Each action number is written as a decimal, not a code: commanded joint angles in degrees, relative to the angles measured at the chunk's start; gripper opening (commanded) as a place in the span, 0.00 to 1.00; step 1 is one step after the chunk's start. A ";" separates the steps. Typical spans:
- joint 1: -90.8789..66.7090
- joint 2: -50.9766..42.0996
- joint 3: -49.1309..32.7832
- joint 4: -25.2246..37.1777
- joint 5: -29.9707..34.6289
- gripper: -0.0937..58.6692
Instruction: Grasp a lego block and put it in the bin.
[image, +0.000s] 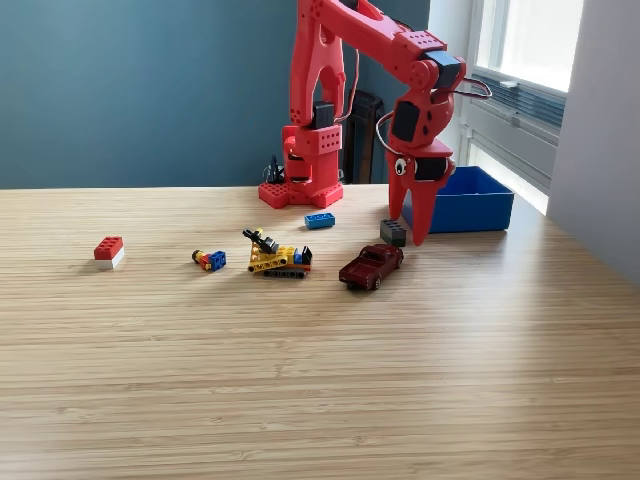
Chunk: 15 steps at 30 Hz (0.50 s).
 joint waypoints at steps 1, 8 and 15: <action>2.81 5.54 0.26 0.44 -1.05 0.50; 4.13 5.54 2.29 -0.44 -2.37 0.50; 3.96 5.54 6.06 -5.71 -2.81 0.27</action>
